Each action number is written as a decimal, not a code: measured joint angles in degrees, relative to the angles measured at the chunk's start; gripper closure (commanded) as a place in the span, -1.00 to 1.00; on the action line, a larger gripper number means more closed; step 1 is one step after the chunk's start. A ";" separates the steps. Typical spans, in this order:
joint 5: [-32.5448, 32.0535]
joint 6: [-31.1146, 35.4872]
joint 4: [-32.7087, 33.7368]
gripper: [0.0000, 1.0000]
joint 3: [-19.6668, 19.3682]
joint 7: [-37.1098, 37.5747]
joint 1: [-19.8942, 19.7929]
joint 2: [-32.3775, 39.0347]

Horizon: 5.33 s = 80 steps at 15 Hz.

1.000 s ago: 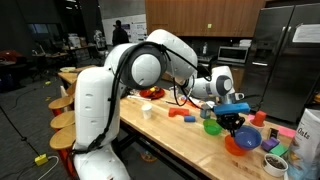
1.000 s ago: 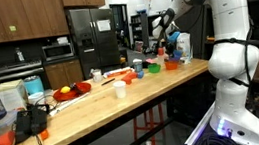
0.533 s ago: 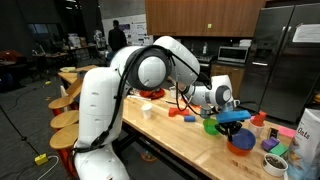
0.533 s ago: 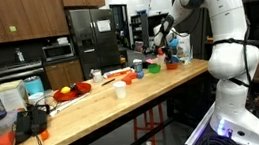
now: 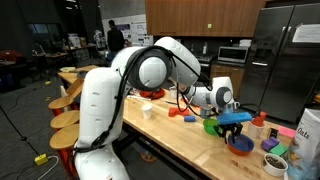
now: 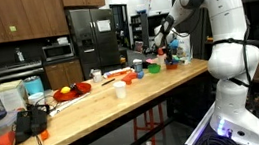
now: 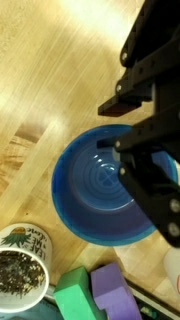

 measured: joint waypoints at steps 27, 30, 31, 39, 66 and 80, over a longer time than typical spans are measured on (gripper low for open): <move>6.87 -19.94 7.63 0.95 1.28 -1.82 -0.04 5.69; 7.66 -22.47 9.55 0.96 1.30 -1.82 -0.15 5.76; 8.17 -23.41 10.28 0.95 1.30 -1.77 -0.26 5.91; 3.23 -26.21 18.38 0.95 1.47 -0.90 0.29 5.58; -14.66 -7.63 -3.34 0.95 3.65 -12.61 3.53 -10.69; -21.66 2.10 -3.72 0.95 3.42 -10.79 4.63 -10.53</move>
